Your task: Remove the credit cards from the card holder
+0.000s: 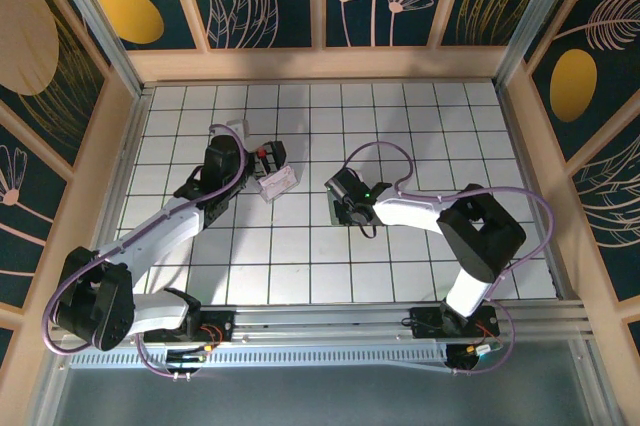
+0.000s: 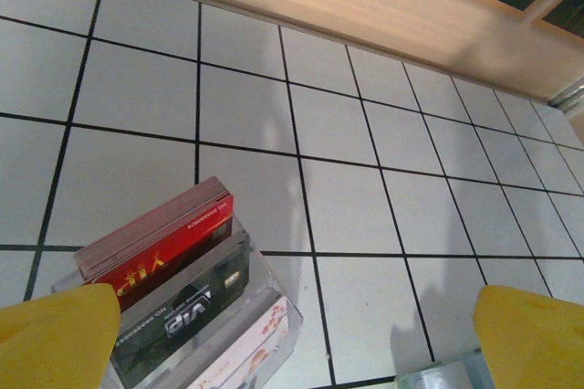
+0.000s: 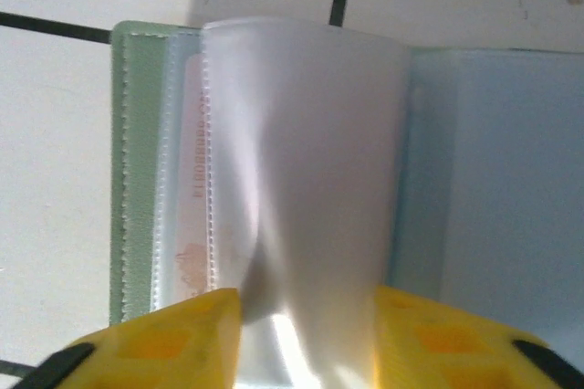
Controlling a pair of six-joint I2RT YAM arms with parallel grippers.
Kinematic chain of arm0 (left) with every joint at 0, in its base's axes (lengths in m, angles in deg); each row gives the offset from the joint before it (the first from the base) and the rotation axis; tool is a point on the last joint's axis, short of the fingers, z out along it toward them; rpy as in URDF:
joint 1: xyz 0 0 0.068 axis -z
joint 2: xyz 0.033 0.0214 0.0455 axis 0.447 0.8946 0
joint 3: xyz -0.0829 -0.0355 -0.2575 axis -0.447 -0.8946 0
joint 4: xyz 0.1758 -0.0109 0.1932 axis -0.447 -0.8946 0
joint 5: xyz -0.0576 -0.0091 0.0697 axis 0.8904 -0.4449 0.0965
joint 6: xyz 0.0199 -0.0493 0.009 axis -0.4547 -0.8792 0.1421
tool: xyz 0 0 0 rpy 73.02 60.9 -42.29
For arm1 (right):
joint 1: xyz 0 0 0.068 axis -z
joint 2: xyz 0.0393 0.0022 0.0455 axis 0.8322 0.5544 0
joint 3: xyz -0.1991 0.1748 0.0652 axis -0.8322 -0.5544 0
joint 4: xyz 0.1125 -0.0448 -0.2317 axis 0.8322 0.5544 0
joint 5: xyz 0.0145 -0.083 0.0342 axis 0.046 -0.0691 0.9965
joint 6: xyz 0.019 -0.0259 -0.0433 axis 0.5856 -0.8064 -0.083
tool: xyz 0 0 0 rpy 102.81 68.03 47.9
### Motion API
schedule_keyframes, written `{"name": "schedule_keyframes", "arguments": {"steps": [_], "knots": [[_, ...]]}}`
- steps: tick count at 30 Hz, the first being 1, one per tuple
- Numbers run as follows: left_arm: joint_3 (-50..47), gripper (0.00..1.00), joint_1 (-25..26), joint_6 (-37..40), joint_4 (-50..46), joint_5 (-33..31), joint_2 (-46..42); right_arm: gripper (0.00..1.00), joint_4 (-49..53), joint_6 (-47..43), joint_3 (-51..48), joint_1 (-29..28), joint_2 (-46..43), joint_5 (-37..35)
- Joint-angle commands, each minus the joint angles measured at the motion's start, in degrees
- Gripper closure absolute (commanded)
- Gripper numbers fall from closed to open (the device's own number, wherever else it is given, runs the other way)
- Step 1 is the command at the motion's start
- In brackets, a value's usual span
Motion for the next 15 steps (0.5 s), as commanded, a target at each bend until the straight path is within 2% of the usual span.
{"name": "schedule_keyframes", "arguments": {"steps": [1,5,9,12,15], "knots": [[-0.2,0.01,1.3,0.9,2.7,-1.2,0.1,0.73,0.8,0.2,0.3,-0.3,1.4,0.5],[0.2,0.01,4.0,2.5,3.1,-3.9,0.5,0.82,-0.6,-0.4,-0.2,-0.3,-0.2,3.4],[0.2,0.01,8.1,3.4,2.6,-9.9,1.3,0.9,-1.8,-0.9,-1.3,-0.3,-2.7,6.0],[0.4,0.01,11.2,4.0,1.6,-14.8,2.5,0.9,-1.2,-0.8,-1.9,-0.2,-4.1,5.2],[1.9,0.01,14.3,4.6,-0.9,-20.0,5.0,0.85,-0.1,-0.3,-2.1,0.2,-4.7,2.7]]}}
